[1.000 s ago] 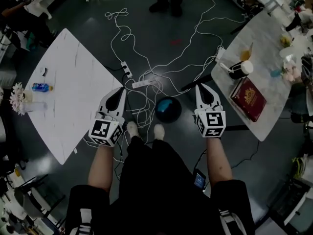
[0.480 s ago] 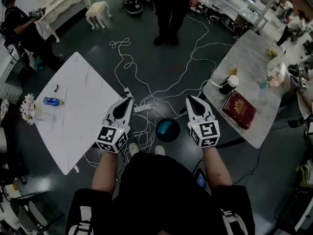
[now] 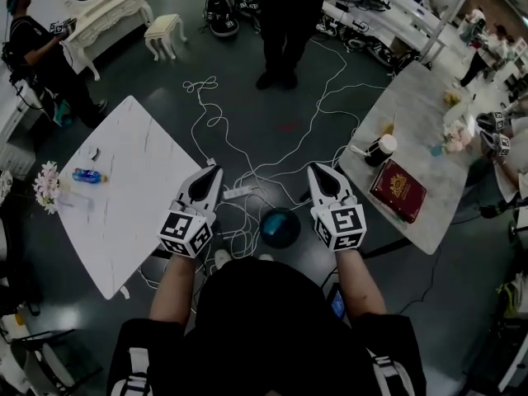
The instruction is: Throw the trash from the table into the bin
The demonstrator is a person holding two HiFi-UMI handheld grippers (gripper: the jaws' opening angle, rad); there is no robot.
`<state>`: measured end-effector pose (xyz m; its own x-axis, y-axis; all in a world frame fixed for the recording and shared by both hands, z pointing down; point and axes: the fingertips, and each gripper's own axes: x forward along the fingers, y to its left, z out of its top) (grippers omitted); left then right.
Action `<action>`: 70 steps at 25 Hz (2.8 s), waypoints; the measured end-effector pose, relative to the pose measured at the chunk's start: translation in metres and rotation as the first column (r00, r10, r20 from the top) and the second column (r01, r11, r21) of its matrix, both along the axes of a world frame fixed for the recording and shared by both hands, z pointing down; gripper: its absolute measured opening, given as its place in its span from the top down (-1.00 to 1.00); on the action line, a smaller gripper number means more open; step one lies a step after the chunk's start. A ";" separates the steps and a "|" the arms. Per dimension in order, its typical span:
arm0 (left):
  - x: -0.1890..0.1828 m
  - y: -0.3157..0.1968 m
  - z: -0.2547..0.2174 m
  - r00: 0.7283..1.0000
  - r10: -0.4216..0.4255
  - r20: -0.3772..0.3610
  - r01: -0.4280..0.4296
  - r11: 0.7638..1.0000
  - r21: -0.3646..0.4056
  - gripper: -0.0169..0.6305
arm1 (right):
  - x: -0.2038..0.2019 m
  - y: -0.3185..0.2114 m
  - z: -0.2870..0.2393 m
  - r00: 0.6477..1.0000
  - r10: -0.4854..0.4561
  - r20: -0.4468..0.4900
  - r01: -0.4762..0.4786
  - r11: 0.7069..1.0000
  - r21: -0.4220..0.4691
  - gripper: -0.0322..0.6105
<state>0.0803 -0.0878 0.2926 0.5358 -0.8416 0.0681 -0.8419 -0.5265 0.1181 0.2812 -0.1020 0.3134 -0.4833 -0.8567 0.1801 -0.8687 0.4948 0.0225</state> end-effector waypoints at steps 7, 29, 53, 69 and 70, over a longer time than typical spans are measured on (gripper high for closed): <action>-0.024 0.008 -0.010 0.998 -0.065 -0.005 0.065 0.997 0.034 0.90 | -0.005 -0.006 0.009 1.000 -0.010 0.024 0.011 1.000 -0.016 0.85; -0.231 0.091 0.023 0.859 -0.511 0.044 0.512 0.858 -0.033 0.90 | -0.240 -0.027 0.014 0.898 -0.434 0.066 0.436 0.899 -0.020 0.85; -0.486 0.101 0.041 0.713 -0.700 0.051 0.701 0.713 -0.018 0.90 | -0.535 -0.051 0.030 0.759 -0.650 -0.021 0.648 0.759 -0.064 0.85; -0.590 0.156 0.066 0.615 -0.787 0.041 0.788 0.614 -0.048 0.90 | -0.692 -0.022 0.109 0.621 -0.774 -0.123 0.748 0.632 -0.204 0.85; -0.596 0.159 0.069 0.608 -0.793 0.038 0.794 0.606 -0.053 0.90 | -0.701 -0.022 0.116 0.610 -0.782 -0.131 0.751 0.623 -0.221 0.84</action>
<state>-0.5159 0.0711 0.3612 -0.3414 -0.9304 0.1335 -0.9273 0.3566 0.1136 -0.4201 -0.1243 0.4298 -0.8920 -0.1493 0.4267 -0.1526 0.9879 0.0268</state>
